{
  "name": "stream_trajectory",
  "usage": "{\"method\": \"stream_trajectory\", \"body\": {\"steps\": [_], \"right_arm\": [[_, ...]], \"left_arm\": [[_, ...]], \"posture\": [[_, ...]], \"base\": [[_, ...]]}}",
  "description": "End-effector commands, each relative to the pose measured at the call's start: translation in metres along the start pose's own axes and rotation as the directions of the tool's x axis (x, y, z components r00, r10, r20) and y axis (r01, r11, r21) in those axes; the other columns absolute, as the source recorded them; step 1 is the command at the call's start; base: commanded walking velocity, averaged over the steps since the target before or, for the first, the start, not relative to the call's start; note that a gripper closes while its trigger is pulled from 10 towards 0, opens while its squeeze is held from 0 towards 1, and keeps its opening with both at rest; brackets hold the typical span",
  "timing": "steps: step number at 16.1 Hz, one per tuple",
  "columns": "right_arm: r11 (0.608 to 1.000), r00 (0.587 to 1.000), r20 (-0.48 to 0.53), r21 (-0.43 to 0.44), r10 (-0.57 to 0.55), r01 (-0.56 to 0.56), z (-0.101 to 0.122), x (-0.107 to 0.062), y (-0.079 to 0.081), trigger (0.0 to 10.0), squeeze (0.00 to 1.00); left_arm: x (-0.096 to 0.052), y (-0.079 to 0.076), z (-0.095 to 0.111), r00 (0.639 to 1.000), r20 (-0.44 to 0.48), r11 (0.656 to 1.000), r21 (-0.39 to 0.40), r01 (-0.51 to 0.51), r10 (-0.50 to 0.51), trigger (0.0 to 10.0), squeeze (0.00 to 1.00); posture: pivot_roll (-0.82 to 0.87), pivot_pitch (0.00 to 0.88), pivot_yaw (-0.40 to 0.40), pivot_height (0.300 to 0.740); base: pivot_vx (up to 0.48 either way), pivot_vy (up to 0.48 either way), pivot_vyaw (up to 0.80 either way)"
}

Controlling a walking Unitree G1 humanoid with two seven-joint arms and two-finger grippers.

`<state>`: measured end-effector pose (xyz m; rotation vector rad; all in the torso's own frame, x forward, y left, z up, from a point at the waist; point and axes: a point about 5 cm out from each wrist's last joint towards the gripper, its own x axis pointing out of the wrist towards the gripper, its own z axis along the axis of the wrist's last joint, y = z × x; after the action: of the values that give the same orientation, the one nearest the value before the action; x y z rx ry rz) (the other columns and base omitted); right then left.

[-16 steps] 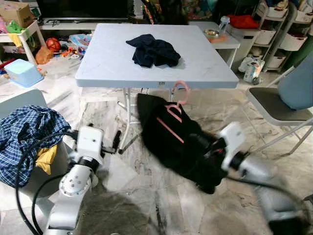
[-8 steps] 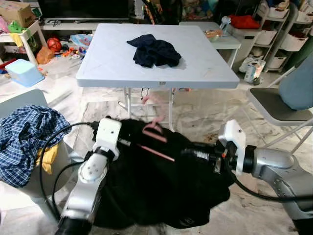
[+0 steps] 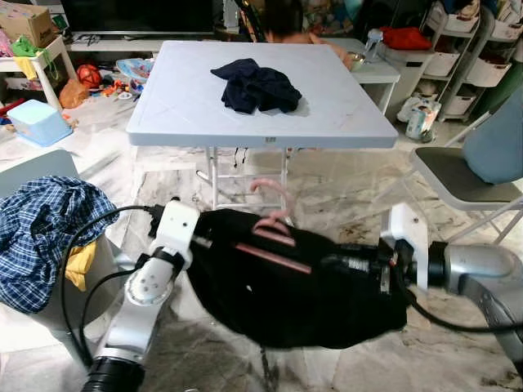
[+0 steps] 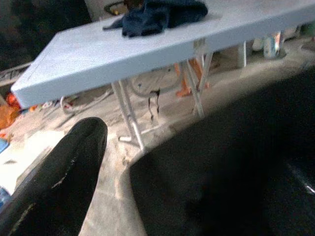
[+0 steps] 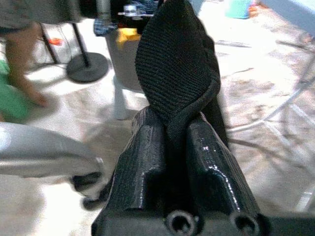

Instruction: Hang hanger

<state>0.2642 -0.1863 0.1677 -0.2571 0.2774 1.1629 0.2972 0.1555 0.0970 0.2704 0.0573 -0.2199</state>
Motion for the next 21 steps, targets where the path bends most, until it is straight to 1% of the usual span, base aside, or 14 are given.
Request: {"method": "stream_trajectory", "body": {"steps": [1, 2, 4, 5, 8, 10, 11, 12, 13, 14, 15, 16, 19, 21], "right_arm": [[0.995, 0.996, 0.030, -0.044, -0.090, 0.091, 0.008, 0.000, -0.012, 10.0, 0.00], [0.989, 0.989, 0.048, -0.041, -0.141, 0.143, 0.011, 0.005, -0.018, 10.0, 0.00], [0.990, 0.991, 0.051, -0.059, -0.128, 0.131, 0.011, 0.010, -0.016, 10.0, 0.00], [0.993, 0.994, 0.040, -0.060, -0.103, 0.105, 0.008, 0.009, -0.015, 10.0, 0.00], [0.998, 0.999, -0.011, -0.047, -0.048, 0.047, 0.000, -0.001, -0.010, 10.0, 0.00], [0.995, 0.995, 0.003, -0.043, -0.095, 0.096, 0.001, 0.000, -0.015, 10.0, 0.00], [0.997, 0.998, 0.035, -0.036, -0.061, 0.063, 0.007, 0.005, -0.011, 10.0, 0.00], [0.997, 0.997, 0.045, -0.041, -0.068, 0.070, 0.008, 0.010, -0.010, 10.0, 0.00], [0.997, 0.996, 0.049, -0.042, -0.070, 0.072, 0.009, 0.012, -0.010, 10.0, 0.00], [0.980, 0.977, 0.092, -0.025, -0.192, 0.195, 0.012, 0.025, -0.020, 10.0, 0.00], [0.978, 0.973, 0.104, -0.017, -0.204, 0.207, 0.014, 0.029, -0.021, 10.0, 0.00], [0.983, 0.976, 0.121, 0.011, -0.182, 0.183, 0.017, 0.036, -0.017, 10.0, 0.00], [0.998, 0.990, 0.122, 0.009, -0.063, 0.062, 0.020, 0.038, -0.002, 10.0, 0.00], [0.998, 0.992, 0.111, 0.006, -0.056, 0.056, 0.018, 0.035, -0.002, 10.0, 0.00]], "left_arm": [[-0.001, 0.003, -0.005, 0.999, -0.032, 1.000, 0.003, 0.011, -0.011, 10.0, 0.00], [-0.002, -0.004, -0.008, 0.997, -0.049, 0.999, 0.002, 0.054, -0.054, 10.0, 0.00], [-0.004, -0.013, -0.011, 0.991, -0.070, 0.994, 0.014, 0.112, -0.110, 10.0, 0.00], [-0.005, -0.012, -0.014, 0.992, -0.081, 0.995, 0.024, 0.098, -0.096, 10.0, 0.00], [-0.005, 0.008, -0.016, 0.996, -0.088, 0.999, 0.036, 0.010, -0.007, 10.0, 0.00], [-0.002, 0.011, -0.015, 0.996, -0.090, 0.999, 0.030, -0.012, 0.015, 10.0, 0.00], [0.003, 0.002, -0.010, 0.997, -0.073, 1.000, 0.006, 0.003, -0.002, 10.0, 0.00], [0.006, -0.007, -0.005, 0.998, -0.050, 0.999, -0.017, 0.028, -0.029, 10.0, 0.00], [0.007, -0.011, -0.002, 0.998, -0.040, 0.999, -0.026, 0.038, -0.039, 10.0, 0.00], [0.011, -0.032, 0.007, 0.996, -0.012, 0.995, -0.060, 0.083, -0.084, 10.0, 0.00], [0.011, -0.037, 0.009, 0.995, -0.004, 0.993, -0.062, 0.100, -0.100, 10.0, 0.00], [0.011, -0.045, 0.011, 0.993, 0.008, 0.991, -0.062, 0.121, -0.120, 10.0, 0.00], [0.012, -0.039, 0.010, 0.997, 0.007, 0.996, -0.046, 0.082, -0.082, 10.0, 0.00], [0.013, -0.031, 0.010, 0.999, 0.010, 0.998, -0.037, 0.046, -0.045, 10.0, 0.00]], "posture": [[-0.10, 0.000, -0.054, 0.740], [-0.10, 0.000, -0.054, 0.740], [-0.09, 0.000, -0.056, 0.740], [-0.09, 0.000, -0.056, 0.740], [-0.10, 0.000, -0.055, 0.740], [-0.10, 0.000, -0.055, 0.740], [-0.11, 0.000, -0.055, 0.740], [-0.11, 0.000, -0.056, 0.740], [-0.11, 0.000, -0.056, 0.740], [-0.10, 0.000, -0.059, 0.740], [-0.10, 0.000, -0.060, 0.740], [-0.10, 0.000, -0.062, 0.740], [-0.10, 0.000, -0.064, 0.740], [-0.10, 0.000, -0.065, 0.740]], "base": [[0.000, 0.000, 0.00], [0.000, 0.000, 0.00], [0.000, 0.000, 0.00], [0.000, 0.000, 0.00], [0.000, 0.000, 0.00], [0.000, 0.000, 0.00], [0.000, 0.000, 0.00], [0.000, 0.000, 0.00], [0.000, 0.000, 0.00], [0.000, 0.000, 0.00], [0.000, 0.000, 0.00], [0.000, 0.000, 0.00], [0.000, 0.000, 0.00], [0.000, 0.000, 0.00]]}}
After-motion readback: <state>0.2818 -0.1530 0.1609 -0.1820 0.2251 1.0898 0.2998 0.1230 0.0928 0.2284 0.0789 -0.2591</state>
